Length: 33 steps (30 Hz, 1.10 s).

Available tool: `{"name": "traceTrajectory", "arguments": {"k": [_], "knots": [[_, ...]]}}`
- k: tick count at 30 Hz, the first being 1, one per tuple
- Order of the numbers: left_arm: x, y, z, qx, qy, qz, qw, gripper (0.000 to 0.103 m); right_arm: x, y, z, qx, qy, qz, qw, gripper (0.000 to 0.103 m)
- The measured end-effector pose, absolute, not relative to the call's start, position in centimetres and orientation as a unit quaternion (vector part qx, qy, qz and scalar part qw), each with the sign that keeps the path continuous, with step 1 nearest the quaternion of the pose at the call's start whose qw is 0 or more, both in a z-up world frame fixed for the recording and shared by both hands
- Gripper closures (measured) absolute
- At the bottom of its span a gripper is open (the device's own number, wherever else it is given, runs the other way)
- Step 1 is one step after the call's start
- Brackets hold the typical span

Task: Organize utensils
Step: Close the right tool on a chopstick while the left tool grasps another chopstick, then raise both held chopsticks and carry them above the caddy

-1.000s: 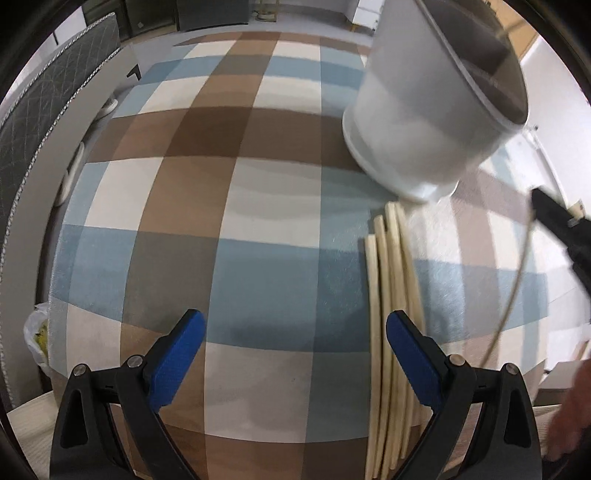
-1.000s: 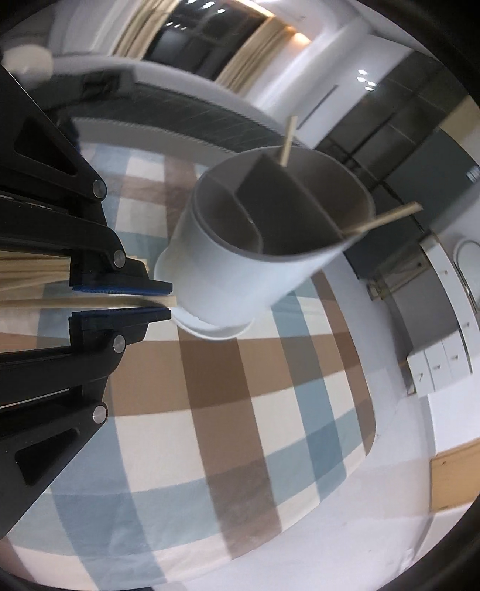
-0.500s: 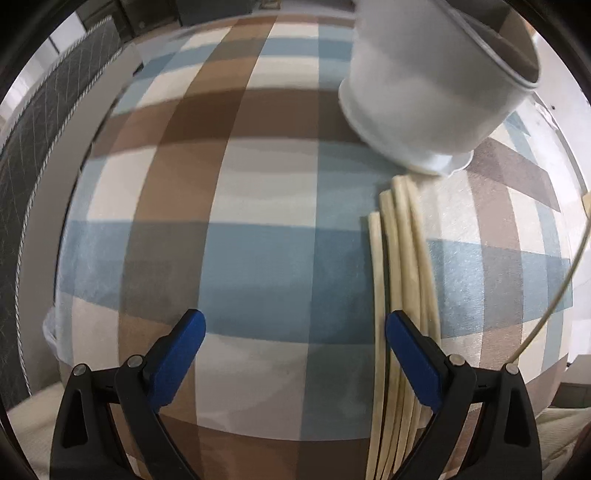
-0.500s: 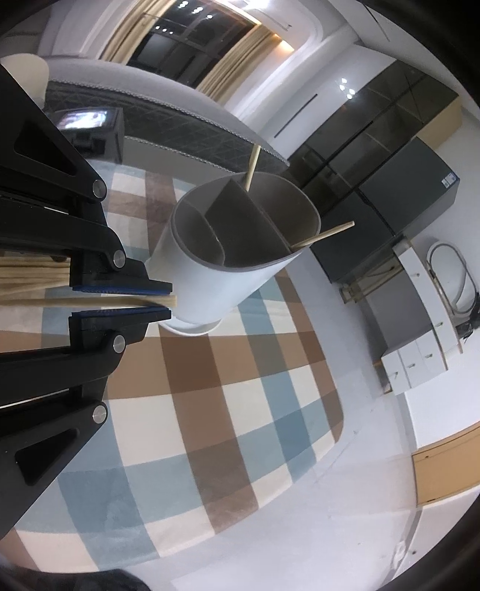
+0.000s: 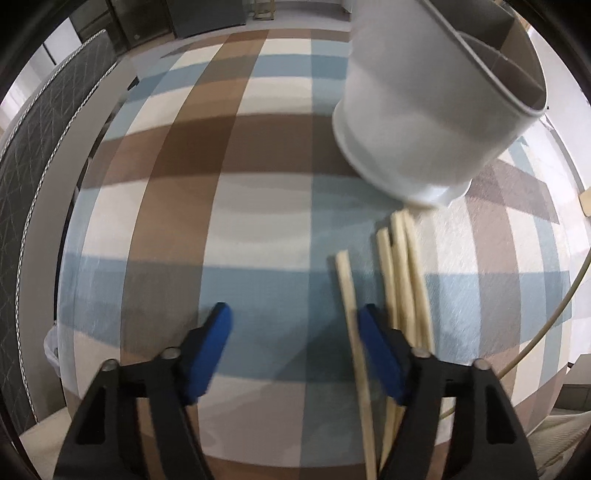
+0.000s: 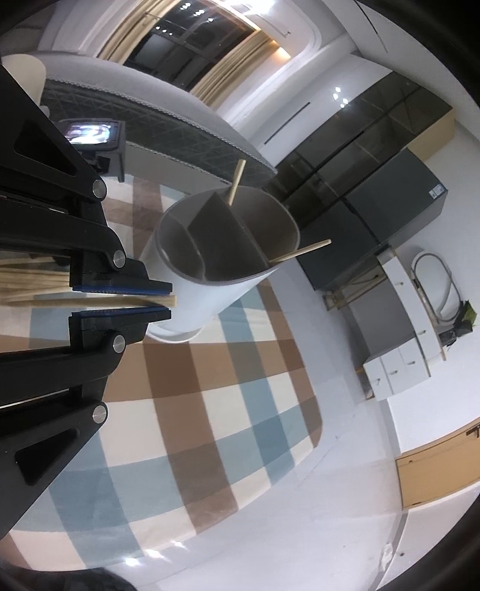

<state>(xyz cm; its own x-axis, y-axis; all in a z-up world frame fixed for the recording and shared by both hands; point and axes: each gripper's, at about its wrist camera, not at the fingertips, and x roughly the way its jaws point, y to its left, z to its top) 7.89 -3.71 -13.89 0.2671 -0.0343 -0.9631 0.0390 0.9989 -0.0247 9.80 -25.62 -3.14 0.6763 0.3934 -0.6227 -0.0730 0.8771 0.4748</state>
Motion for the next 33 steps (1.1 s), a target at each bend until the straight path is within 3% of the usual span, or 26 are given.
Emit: {"name": "traceTrajectory", "arguments": {"k": [1,4,5,6,13,23,33], "knots": [[7.9,-4.0,-13.8,0.004,0.601,-0.027,0.799,0.050,9.9,-25.5,-3.2,0.206,0.380,0.130,0.892,0.097],[8.1,-5.1,-13.6,0.010,0.595,-0.039,0.803,0.081,10.2,-25.3,-3.7,0.203,0.387,0.130,0.890,0.097],[8.2,-5.6,-13.6,0.012,0.593,-0.047,0.804,0.098,10.3,-25.3,-3.8,0.203,0.389,0.129,0.889,0.097],[8.2,-5.9,-13.7,0.012,0.593,-0.053,0.804,0.100,10.5,-25.3,-4.0,0.203,0.393,0.128,0.888,0.097],[8.8,-4.9,-11.9,-0.042,0.567,-0.071,0.819,0.101,10.7,-24.2,-3.4,0.178,0.391,0.143,0.892,0.097],[5.4,-3.3,-2.8,-0.096,0.390,-0.124,0.907,0.101,7.3,-22.5,-0.4,0.124,0.344,0.154,0.918,0.098],[2.9,-2.4,0.3,-0.071,0.359,-0.128,0.922,0.101,2.7,-20.9,1.2,0.091,0.305,0.138,0.938,0.098]]}}
